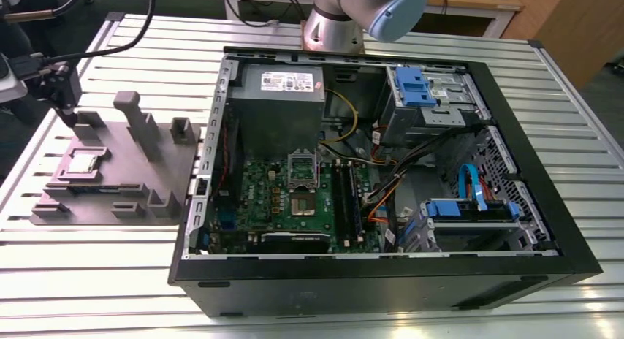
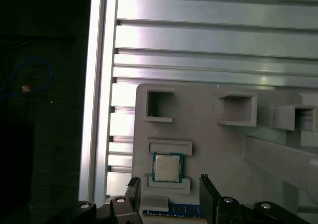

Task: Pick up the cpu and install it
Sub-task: 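Pick up the cpu and move it towards the insertion slot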

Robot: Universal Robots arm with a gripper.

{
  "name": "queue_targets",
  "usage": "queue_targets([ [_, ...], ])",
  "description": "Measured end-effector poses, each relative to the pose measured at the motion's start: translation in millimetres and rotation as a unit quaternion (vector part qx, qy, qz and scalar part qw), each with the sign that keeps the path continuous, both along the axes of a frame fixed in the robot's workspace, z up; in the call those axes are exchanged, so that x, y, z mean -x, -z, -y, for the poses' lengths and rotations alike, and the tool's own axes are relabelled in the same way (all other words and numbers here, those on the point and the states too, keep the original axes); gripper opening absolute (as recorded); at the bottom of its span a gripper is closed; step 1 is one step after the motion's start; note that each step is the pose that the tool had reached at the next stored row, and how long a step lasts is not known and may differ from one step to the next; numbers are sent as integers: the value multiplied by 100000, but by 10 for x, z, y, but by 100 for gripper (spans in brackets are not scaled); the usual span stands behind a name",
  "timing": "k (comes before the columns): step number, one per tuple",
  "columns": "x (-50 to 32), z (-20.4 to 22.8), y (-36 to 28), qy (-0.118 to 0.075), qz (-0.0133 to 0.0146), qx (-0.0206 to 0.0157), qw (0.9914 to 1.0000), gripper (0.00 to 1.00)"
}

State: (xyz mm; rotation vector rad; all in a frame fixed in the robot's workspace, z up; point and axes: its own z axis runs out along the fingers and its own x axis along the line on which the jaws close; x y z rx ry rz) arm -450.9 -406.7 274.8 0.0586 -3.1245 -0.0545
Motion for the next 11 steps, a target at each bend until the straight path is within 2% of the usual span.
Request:
queue_targets([
  [4,0,10,63,-156,7,-3,100000,59],
  [11,0,26,136,-365,1,0,99999,59],
])
